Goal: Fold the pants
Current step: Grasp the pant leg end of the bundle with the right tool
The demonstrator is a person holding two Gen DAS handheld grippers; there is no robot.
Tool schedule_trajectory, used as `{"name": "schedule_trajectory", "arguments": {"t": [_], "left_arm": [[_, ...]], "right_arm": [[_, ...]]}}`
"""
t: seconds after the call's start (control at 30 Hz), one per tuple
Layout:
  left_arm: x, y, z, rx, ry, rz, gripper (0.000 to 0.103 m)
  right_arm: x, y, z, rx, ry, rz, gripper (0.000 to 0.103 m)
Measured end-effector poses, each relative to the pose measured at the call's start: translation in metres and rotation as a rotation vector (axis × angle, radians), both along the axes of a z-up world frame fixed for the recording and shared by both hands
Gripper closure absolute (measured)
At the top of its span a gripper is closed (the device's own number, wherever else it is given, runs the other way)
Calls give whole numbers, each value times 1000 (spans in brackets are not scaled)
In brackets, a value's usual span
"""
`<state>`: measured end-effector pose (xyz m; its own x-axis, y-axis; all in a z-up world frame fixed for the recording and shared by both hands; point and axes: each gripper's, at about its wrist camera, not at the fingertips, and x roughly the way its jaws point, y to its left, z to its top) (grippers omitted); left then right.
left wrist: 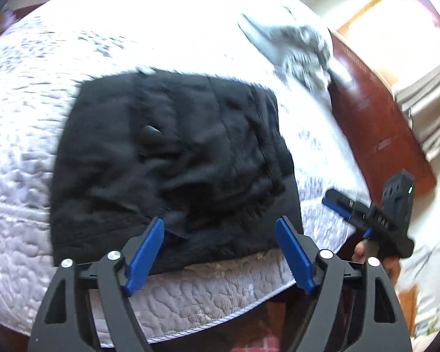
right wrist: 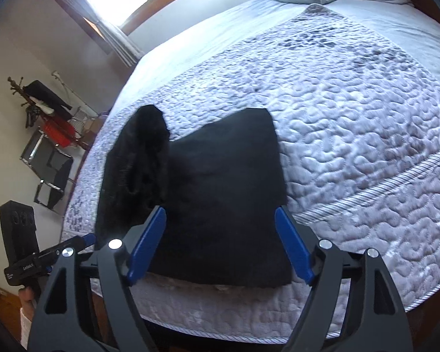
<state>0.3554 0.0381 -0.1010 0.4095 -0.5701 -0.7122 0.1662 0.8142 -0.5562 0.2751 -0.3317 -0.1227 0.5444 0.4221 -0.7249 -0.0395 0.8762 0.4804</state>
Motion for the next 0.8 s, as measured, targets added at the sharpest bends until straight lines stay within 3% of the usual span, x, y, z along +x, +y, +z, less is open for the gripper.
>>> {"name": "schedule_trajectory", "arguments": {"t": [0.13,0.27,0.37,0.57,0.8], "left_arm": [[-23,26,-19,1,5,120,18],[-31,46,-54,32,76,208,18],[-33,46,-73,50,117,221,18],[-45,55,-71,121,147,210,18],[-46,56,-71,144,149,202,12]], "right_arm": [[13,14,-1,95,35,43,19],[25,27,-11,191,85,81,19],[34,36,-20,259,131,97,19],[57,45,-46,409,226,92,19],[79,53,-56,534,265,91,18]]}}
